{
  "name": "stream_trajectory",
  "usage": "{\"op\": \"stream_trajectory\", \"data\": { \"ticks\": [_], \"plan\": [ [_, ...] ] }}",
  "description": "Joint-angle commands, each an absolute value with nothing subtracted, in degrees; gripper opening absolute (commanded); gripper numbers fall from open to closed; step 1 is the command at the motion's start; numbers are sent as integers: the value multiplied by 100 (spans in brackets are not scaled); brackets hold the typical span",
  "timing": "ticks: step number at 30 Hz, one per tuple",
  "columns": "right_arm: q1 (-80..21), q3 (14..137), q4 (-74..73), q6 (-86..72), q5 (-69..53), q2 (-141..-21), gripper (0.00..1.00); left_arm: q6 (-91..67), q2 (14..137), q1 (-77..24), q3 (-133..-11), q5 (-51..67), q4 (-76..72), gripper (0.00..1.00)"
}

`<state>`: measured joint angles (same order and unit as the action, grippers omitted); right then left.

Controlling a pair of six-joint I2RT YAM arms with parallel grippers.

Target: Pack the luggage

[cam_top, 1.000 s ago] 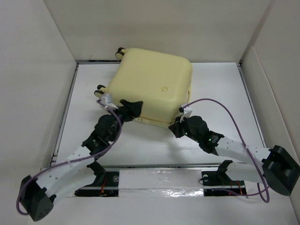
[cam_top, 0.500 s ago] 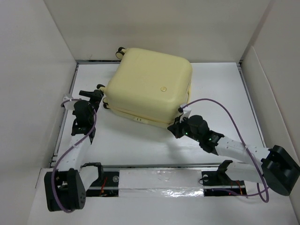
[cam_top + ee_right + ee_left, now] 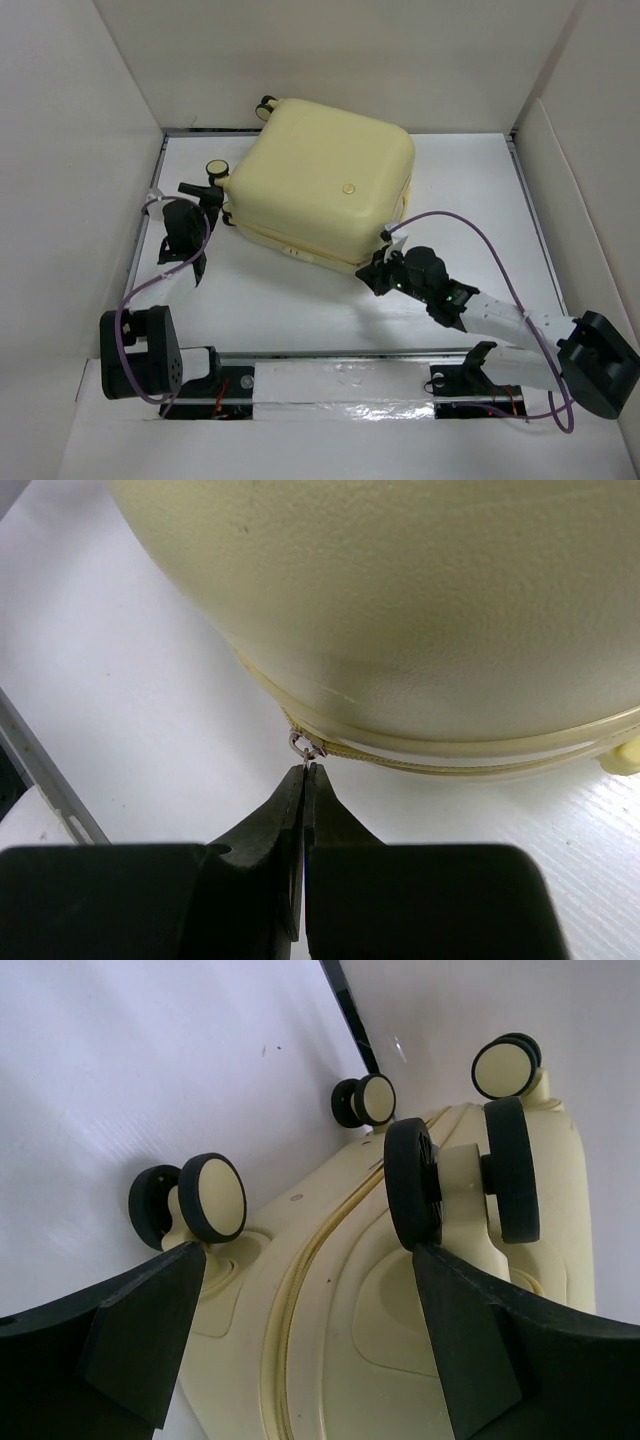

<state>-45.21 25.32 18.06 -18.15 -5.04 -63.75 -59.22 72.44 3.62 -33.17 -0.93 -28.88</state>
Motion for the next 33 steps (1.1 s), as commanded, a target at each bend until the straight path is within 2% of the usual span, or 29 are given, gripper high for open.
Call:
{"op": "stream_trajectory", "data": {
  "ticks": [1, 3, 5, 7, 9, 12, 14, 15, 17, 27, 33],
  "plan": [
    [-4535, 2452, 1942, -1740, -923, -6267, 0, -6170, 7085, 299, -3586, 316, -4209, 83],
    [-4535, 2443, 1916, -1740, -905, -6240, 0, -6231, 6883, 299, -3368, 290, -4446, 82],
    [-4535, 2452, 1916, -1740, -905, -6240, 0, -6231, 6620, 299, -3130, 246, -4797, 76],
    [-4535, 2478, 1916, -1731, -914, -6266, 0, -6267, 6452, 299, -2857, 211, -4904, 59],
    [-4535, 2505, 1907, -1732, -932, -6310, 0, -6249, 6293, 299, -2743, 150, -4904, 51],
    [-4535, 2496, 1890, -1723, -932, -6337, 0, -6153, 6240, 299, -2795, 106, -4747, 54],
    [-4535, 2479, 1890, -1723, -940, -6319, 0, -6144, 6292, 299, -2821, 105, -4737, 65],
    [-4535, 2479, 1907, -1731, -932, -6311, 0, -6117, 6363, 299, -2969, 123, -4659, 76],
    [-4535, 2470, 1898, -1731, -932, -6284, 0, -6065, 6669, 299, -3268, 202, -4178, 80],
    [-4482, 2391, 1837, -1731, -896, -6135, 0, -6091, 7558, 299, -4297, 475, -3859, 77],
    [-4482, 2347, 1846, -1723, -949, -6109, 0, -6152, 8138, 299, -4833, 791, -3656, 80]
  ]
}}
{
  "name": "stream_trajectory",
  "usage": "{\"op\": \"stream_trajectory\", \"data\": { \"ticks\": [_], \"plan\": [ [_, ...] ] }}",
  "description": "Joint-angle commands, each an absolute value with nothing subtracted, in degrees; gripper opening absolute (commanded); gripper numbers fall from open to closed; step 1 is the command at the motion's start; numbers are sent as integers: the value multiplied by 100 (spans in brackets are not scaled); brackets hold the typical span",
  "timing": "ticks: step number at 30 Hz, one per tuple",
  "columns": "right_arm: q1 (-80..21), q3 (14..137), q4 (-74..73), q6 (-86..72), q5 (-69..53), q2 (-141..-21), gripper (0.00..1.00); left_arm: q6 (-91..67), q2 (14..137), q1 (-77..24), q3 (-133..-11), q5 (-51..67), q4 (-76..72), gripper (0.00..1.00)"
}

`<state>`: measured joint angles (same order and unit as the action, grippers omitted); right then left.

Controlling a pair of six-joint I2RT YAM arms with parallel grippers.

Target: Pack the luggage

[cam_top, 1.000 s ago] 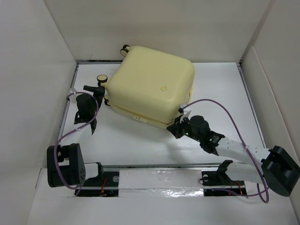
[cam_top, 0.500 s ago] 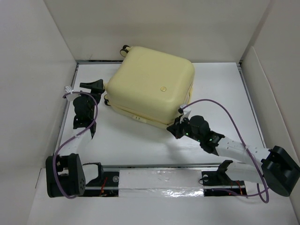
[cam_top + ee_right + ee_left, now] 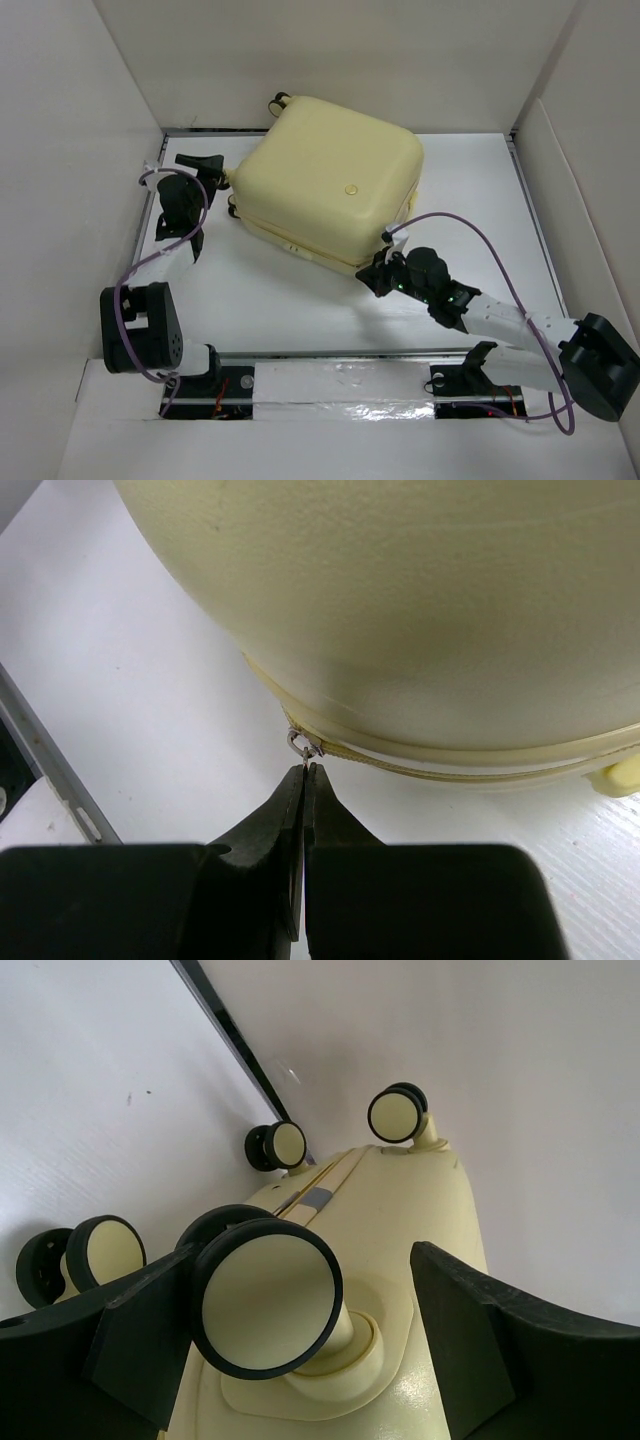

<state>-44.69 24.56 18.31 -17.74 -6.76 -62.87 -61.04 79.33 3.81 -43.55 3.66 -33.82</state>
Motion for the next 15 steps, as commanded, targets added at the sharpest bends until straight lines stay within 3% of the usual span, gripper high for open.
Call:
{"op": "stream_trajectory", "data": {
  "ticks": [1, 5, 8, 9, 11, 12, 14, 15],
  "plan": [
    [-4482, 2338, 1846, -1723, -941, -6091, 0, -6170, 8226, 299, -4886, 913, -3656, 80],
    [-4482, 2303, 1837, -1723, -914, -6047, 0, -6240, 8700, 299, -5071, 1142, -3665, 78],
    [-4482, 2294, 1819, -1731, -905, -6003, 0, -6267, 8867, 299, -5063, 1195, -3805, 63],
    [-4482, 2294, 1802, -1731, -888, -5994, 0, -6258, 8903, 299, -5063, 1204, -3832, 51],
    [-4482, 2294, 1784, -1740, -861, -5950, 0, -6205, 8999, 299, -5089, 1230, -3858, 38],
    [-4482, 2294, 1758, -1740, -844, -5933, 0, -6179, 9035, 299, -5115, 1257, -3858, 20],
    [-4482, 2277, 1740, -1732, -809, -5863, 0, -6074, 8992, 299, -5089, 1196, -3850, 0],
    [-4430, 2268, 1723, -1740, -774, -5845, 0, -6047, 8930, 299, -4941, 1108, -3876, 0]
  ]
}}
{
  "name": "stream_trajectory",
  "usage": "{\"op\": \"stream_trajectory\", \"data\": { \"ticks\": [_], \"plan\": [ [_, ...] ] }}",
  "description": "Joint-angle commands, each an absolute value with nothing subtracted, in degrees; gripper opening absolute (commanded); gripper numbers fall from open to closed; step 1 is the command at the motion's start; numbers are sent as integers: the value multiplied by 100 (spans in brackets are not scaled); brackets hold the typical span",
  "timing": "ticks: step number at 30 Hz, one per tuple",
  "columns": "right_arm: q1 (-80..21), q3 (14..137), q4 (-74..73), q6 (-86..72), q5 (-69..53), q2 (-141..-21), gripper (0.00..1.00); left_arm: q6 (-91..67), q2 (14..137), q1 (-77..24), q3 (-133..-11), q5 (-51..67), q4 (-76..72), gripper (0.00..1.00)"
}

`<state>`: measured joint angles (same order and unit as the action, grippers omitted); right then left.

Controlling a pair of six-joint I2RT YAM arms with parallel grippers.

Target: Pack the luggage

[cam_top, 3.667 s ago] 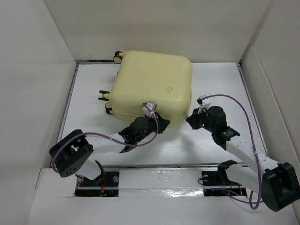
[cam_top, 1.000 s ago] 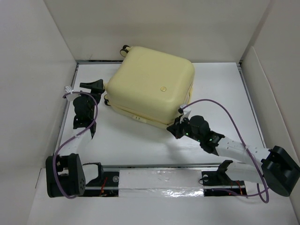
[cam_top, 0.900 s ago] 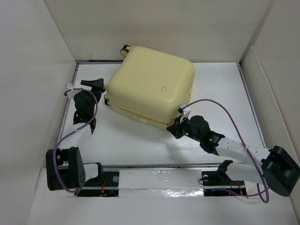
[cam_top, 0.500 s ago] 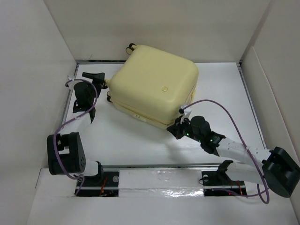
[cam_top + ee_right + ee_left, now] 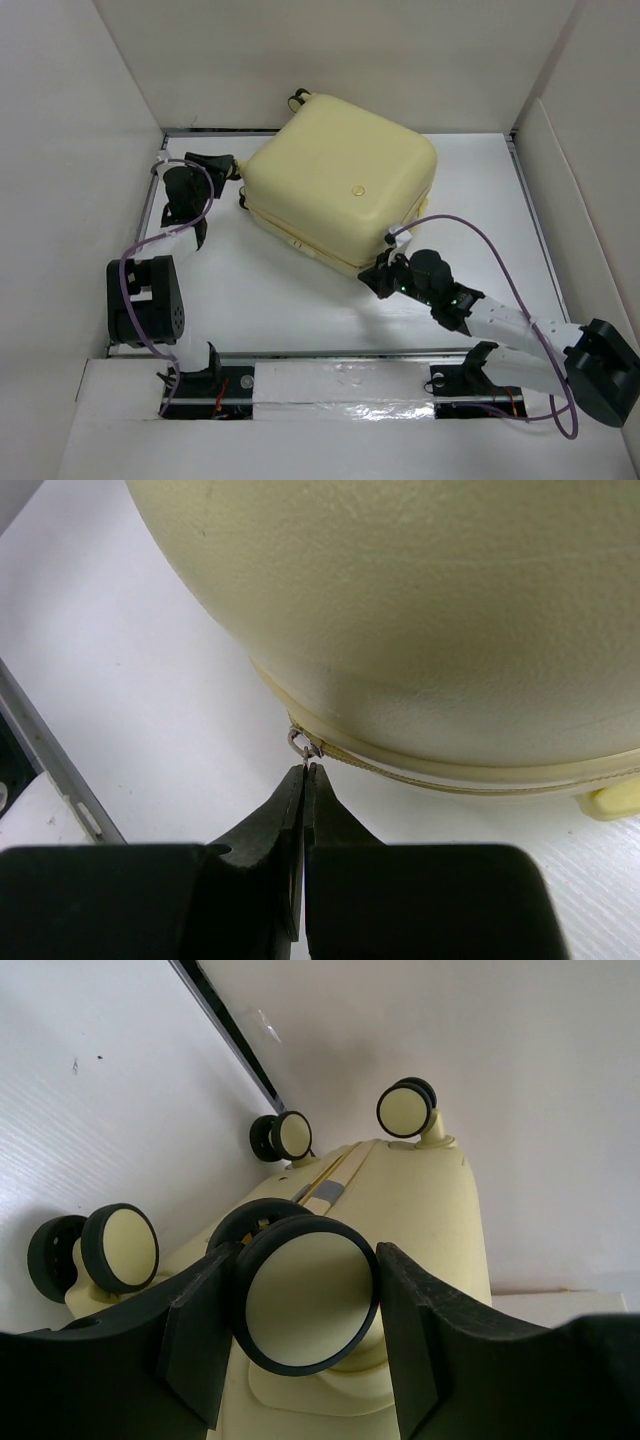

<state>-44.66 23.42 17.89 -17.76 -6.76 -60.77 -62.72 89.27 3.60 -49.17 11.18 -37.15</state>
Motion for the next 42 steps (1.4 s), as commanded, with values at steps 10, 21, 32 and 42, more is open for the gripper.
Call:
{"op": "stream_trajectory", "data": {
  "ticks": [10, 21, 32, 42],
  "plan": [
    [-3316, 2433, 1443, -1266, -1327, -5520, 0, -5907, 6683, -112, -2243, -244, -4878, 0],
    [-3275, 2866, 1414, -1203, -1417, -5712, 0, -5564, 4852, -2167, -862, -763, -4193, 0],
    [-5520, 3349, 2084, -1767, -239, -7112, 0, -5529, 4063, -3226, -896, -1528, -3501, 0],
    [-3148, 3409, 195, -844, -1044, -4870, 0, -4702, 3031, -2769, -2029, -1908, -2540, 0]
  ]
}}
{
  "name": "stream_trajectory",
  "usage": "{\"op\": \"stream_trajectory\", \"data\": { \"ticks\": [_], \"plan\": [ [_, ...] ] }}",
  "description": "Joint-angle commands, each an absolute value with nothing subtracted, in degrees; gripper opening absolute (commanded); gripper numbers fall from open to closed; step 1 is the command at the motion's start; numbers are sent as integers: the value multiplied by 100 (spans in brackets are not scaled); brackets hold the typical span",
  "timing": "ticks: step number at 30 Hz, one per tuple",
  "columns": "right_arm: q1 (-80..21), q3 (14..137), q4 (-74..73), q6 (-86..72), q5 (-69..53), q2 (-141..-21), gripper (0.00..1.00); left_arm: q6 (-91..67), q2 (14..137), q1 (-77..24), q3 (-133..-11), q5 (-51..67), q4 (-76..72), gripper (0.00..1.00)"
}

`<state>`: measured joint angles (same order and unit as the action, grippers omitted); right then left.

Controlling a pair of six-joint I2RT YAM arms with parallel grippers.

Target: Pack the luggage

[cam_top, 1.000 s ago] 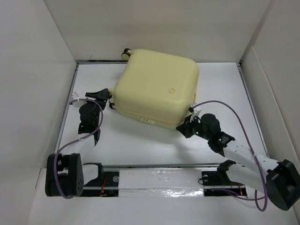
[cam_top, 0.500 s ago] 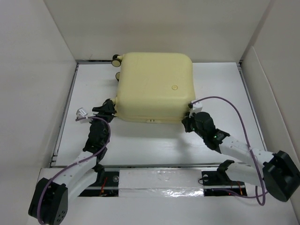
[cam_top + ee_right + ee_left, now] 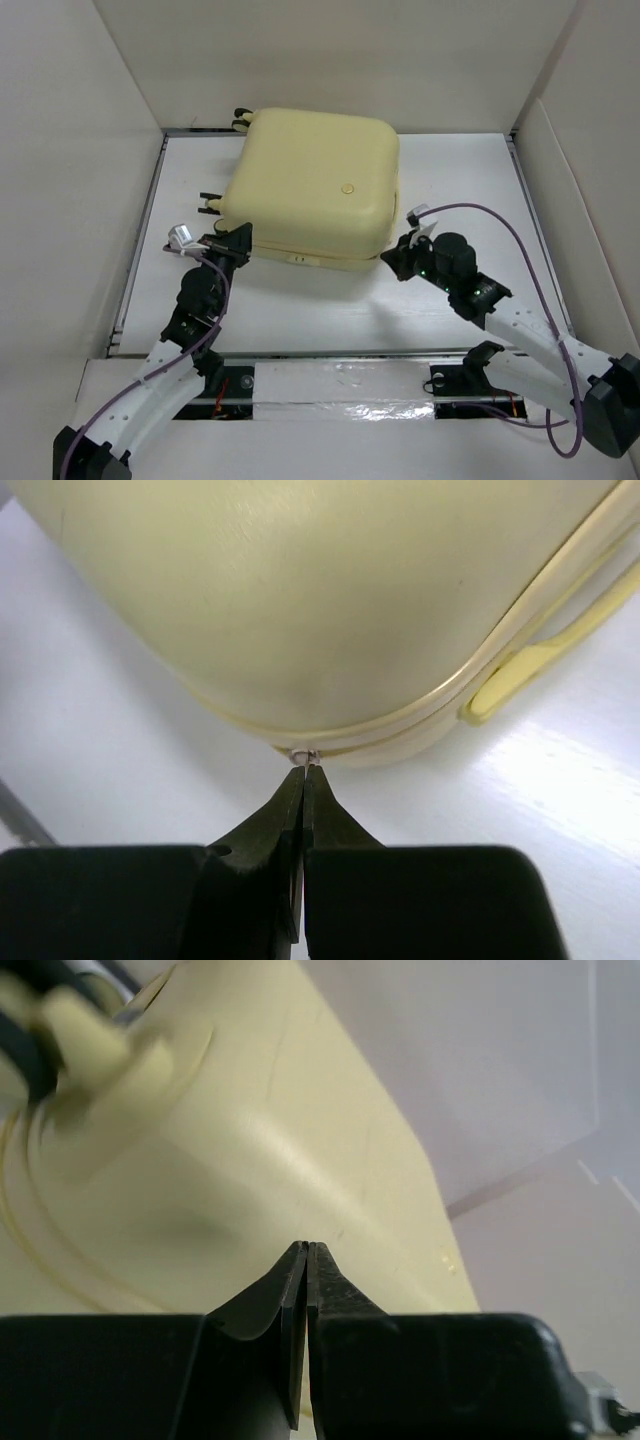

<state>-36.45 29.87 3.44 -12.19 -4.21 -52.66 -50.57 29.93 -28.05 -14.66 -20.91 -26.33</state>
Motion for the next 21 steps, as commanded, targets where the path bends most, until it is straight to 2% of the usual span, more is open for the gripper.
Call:
{"op": "stream_trajectory", "data": {
  "ticks": [1, 7, 11, 13, 18, 21],
  "plan": [
    [-3146, 3471, 106, -748, -1281, -4895, 0, -4711, 3128, -2769, -2082, -1820, -2540, 0],
    [-3199, 3253, 219, -852, -1362, -5107, 0, -4483, 3647, -2953, -1882, -862, -2566, 0],
    [-3251, 3041, 334, -949, -1433, -4984, 0, -4141, 3832, -3434, -1486, -159, -3056, 0],
    [-3313, 2936, 238, -975, -1363, -4975, 0, -3834, 3876, -3804, -1363, -193, -3172, 0],
    [-3480, 2322, 640, -1326, -1345, -5018, 0, -3375, 4498, -4999, -1388, -1230, -3252, 0],
    [-3533, 2224, 703, -1424, -1248, -5176, 0, -3296, 5357, -5001, -1661, -1055, -3671, 0]
  ]
}}
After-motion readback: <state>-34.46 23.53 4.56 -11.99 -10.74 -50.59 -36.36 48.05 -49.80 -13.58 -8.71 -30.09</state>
